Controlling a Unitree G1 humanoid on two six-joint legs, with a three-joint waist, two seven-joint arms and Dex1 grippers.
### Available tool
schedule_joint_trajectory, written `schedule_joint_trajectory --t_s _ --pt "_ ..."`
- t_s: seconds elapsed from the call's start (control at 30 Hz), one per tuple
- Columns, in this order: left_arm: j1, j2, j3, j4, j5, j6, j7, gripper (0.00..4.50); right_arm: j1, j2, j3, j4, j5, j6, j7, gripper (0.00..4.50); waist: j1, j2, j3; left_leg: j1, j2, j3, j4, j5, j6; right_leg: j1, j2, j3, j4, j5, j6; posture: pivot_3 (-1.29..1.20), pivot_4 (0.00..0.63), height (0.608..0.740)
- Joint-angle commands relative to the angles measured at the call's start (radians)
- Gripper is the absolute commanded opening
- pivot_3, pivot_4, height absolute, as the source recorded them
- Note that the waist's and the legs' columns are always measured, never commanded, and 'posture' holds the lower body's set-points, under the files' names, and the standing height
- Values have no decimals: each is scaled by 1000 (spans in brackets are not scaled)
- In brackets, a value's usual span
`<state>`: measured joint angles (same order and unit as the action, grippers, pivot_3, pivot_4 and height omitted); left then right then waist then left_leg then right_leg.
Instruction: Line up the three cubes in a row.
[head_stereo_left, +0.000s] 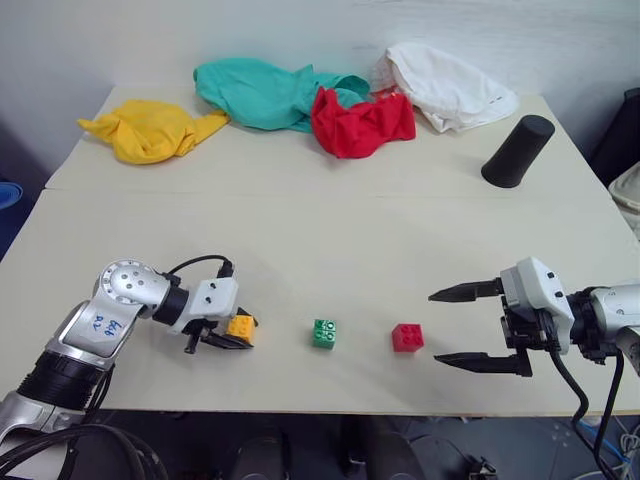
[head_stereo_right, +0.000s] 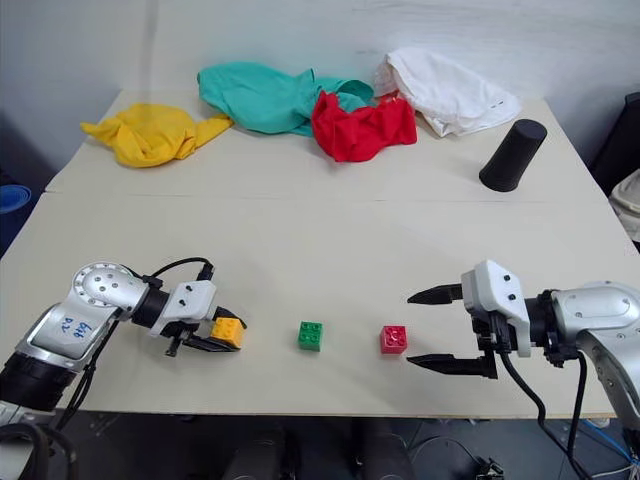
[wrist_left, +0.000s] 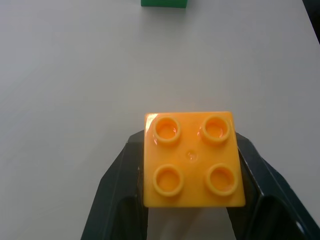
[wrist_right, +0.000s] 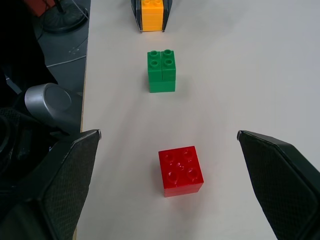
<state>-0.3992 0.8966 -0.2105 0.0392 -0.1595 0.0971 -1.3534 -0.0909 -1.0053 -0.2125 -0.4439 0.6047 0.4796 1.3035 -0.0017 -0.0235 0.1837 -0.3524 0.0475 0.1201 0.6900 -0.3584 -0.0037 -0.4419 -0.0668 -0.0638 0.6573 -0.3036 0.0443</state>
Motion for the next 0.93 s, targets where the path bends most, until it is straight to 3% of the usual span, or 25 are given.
schedule_joint_trajectory --t_s 0.03,0.13,0.33,0.47,0.57,0.73,0.93 --pt "3 0 13 59 33 -56 14 1533 -19 -13 -9 -9 16 -2 -1 4500 0 0 0 0 0 0 0 0 0 0 0 0 0 0 0 0 150 740" --pt "3 -7 18 72 22 -43 19 1533 -28 -12 -2 -8 18 2 -2 4500 0 0 0 0 0 0 0 0 0 0 0 0 1 0 0 0 150 740" --pt "20 11 51 52 6 -16 21 3394 -40 -15 7 7 13 -3 8 4500 0 0 0 0 0 0 1 0 0 0 0 0 1 0 0 0 150 740" --pt "74 103 139 -3 -35 0 -14 4475 -54 -26 4 43 4 -18 33 4500 -6 0 0 0 1 0 1 0 0 0 0 0 1 0 0 0 150 740" --pt "129 205 242 -28 -99 20 -71 4475 -48 -44 -15 85 -8 -39 68 4500 -11 0 0 0 2 0 0 0 -1 -1 1 0 1 0 0 0 150 740" --pt "231 378 484 -86 -259 209 -187 4475 -28 -83 -61 200 -12 -89 153 4500 -4 0 0 -1 1 0 1 0 0 -1 0 0 0 0 -1 0 150 740" --pt "301 393 597 -206 -351 319 -164 4475 -21 -93 -48 275 -39 -130 190 4500 -1 1 1 -1 0 0 0 -1 1 -1 -1 0 0 0 -1 0 150 740"
